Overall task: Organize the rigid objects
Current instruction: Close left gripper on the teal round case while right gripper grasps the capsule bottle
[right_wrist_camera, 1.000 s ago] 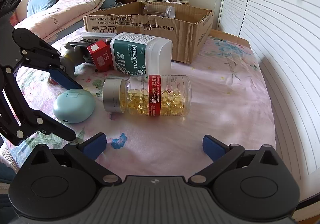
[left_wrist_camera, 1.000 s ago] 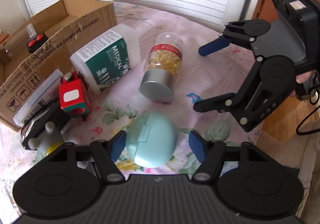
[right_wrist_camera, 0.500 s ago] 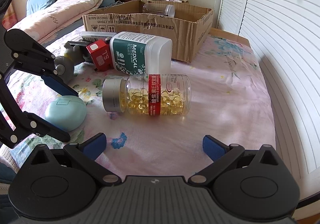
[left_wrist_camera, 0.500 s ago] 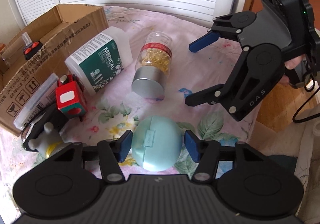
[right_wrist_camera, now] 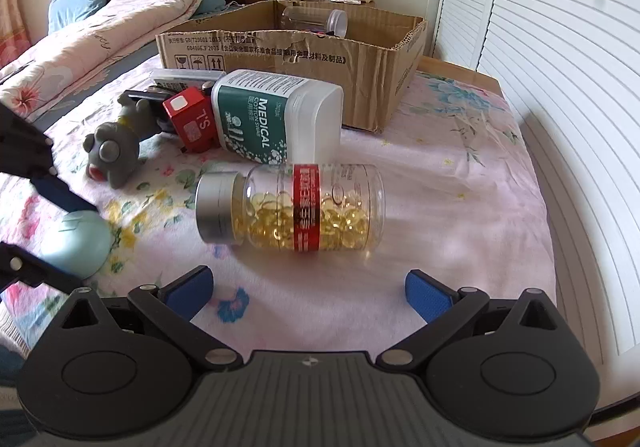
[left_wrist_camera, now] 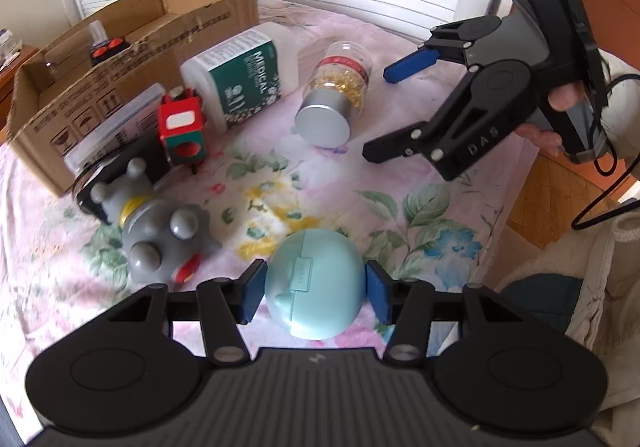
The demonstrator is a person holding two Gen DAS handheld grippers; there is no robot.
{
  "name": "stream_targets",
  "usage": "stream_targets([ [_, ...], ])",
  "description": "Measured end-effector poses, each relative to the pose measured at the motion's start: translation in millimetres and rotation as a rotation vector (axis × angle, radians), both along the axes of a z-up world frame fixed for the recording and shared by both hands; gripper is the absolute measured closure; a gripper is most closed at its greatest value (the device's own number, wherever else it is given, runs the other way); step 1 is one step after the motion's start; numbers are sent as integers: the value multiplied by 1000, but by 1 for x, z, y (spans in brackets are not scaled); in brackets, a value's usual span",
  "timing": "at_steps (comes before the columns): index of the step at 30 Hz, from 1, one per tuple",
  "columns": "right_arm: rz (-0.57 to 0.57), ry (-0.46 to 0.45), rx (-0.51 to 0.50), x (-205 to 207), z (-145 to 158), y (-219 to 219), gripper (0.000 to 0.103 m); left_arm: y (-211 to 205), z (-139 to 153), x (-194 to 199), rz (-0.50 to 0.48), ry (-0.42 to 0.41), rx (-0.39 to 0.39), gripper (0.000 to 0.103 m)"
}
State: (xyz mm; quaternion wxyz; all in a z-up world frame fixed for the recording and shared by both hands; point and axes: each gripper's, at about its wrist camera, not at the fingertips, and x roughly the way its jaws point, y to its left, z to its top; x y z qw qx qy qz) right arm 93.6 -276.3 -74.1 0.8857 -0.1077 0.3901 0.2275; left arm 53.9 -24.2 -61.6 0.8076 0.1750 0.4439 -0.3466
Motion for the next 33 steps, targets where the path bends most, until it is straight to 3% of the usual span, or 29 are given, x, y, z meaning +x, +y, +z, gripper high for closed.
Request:
stream_targets([
  [5, 8, 24, 38, 11, 5, 7, 0, 6, 0, 0, 19, -9, -12, 51],
  [10, 0, -7, 17, 16, 12, 19, 0, 6, 0, 2, 12, -18, -11, 50],
  [23, -54, 30, -68, 30, 15, 36, 5, 3, 2, 5, 34, 19, 10, 51],
  [33, -11, 54, -75, 23, 30, 29, 6, 5, 17, 7, 62, 31, 8, 51],
])
